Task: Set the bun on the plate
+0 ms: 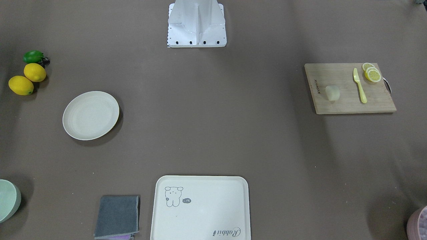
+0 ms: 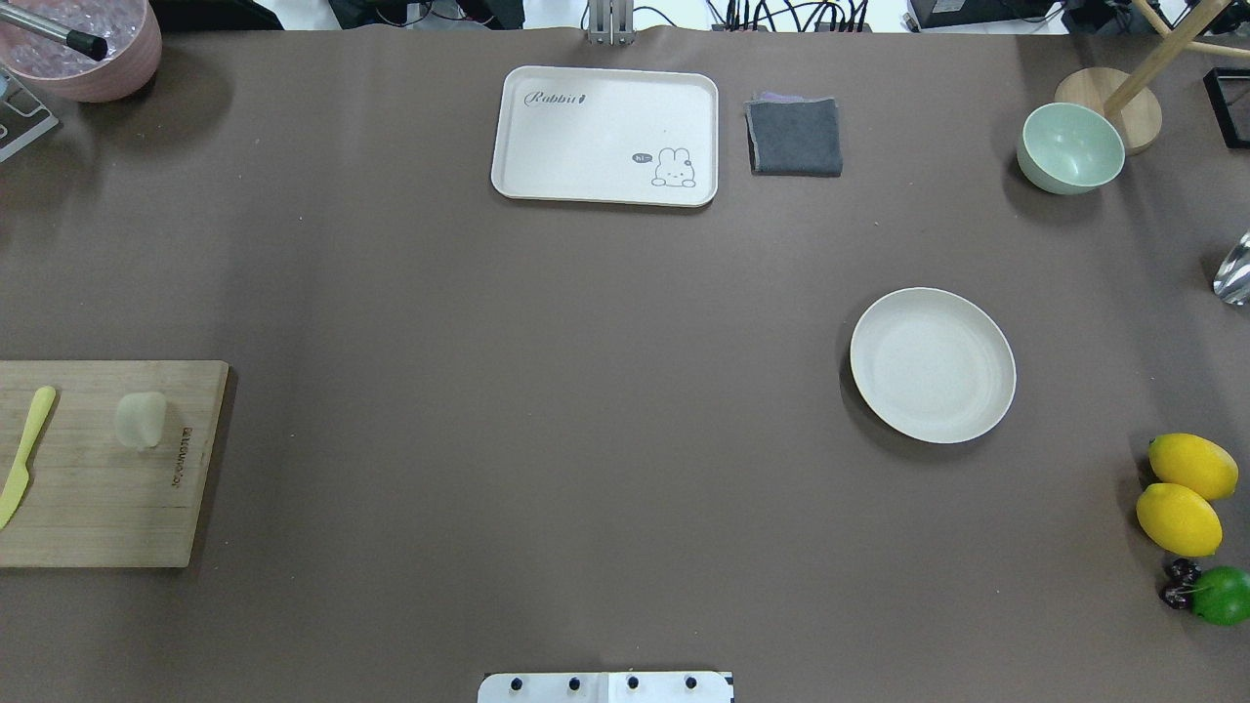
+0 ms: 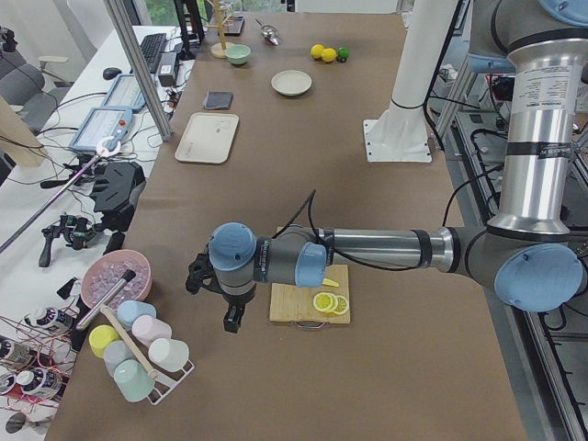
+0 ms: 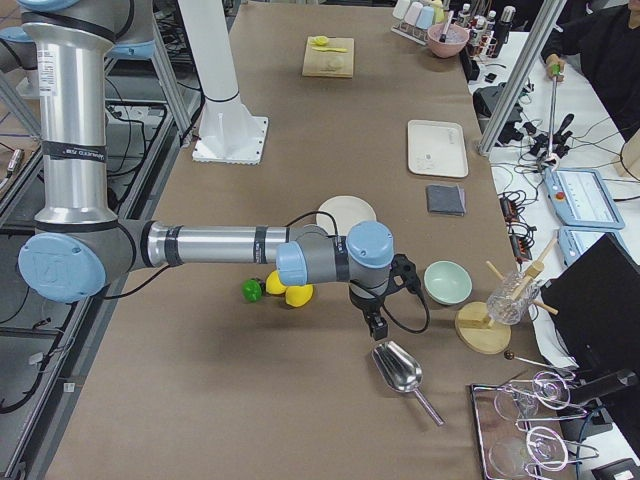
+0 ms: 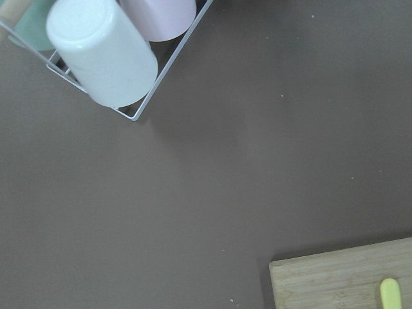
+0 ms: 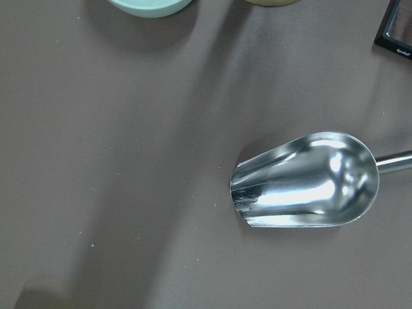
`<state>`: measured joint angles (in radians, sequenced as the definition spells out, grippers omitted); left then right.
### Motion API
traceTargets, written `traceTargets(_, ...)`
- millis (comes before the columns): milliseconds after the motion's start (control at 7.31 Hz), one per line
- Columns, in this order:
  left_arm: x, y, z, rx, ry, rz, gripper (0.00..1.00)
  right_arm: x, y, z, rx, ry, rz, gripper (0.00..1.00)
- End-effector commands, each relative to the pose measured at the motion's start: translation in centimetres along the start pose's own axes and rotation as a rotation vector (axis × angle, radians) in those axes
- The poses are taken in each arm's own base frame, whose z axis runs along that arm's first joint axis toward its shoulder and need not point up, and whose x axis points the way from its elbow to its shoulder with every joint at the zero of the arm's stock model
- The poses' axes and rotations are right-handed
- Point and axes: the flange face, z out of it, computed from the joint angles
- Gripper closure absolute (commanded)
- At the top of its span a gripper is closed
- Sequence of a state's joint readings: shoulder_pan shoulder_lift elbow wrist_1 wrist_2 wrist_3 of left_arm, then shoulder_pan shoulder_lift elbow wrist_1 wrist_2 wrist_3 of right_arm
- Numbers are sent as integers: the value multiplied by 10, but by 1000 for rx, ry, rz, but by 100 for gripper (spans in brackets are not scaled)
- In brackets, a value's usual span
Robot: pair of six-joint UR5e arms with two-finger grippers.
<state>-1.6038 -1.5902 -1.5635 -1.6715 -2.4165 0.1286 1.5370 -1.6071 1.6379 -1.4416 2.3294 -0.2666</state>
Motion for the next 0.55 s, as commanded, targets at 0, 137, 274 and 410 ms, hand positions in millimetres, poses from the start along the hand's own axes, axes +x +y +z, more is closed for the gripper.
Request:
traceTargets(0, 9, -12, 7, -11, -7, 28, 3, 0, 2, 0, -3, 5, 1, 0)
traceTargets(137, 10, -5, 12, -15, -7, 39, 2, -1, 0, -1, 1, 4, -1, 0)
traceTargets(274, 8, -3, 16, -23, -6, 37, 2, -1, -3, -2, 3, 5, -3, 0)
traceTargets(410, 11, -5, 19, -28, -6, 40, 2, -1, -3, -2, 4, 0, -3, 0)
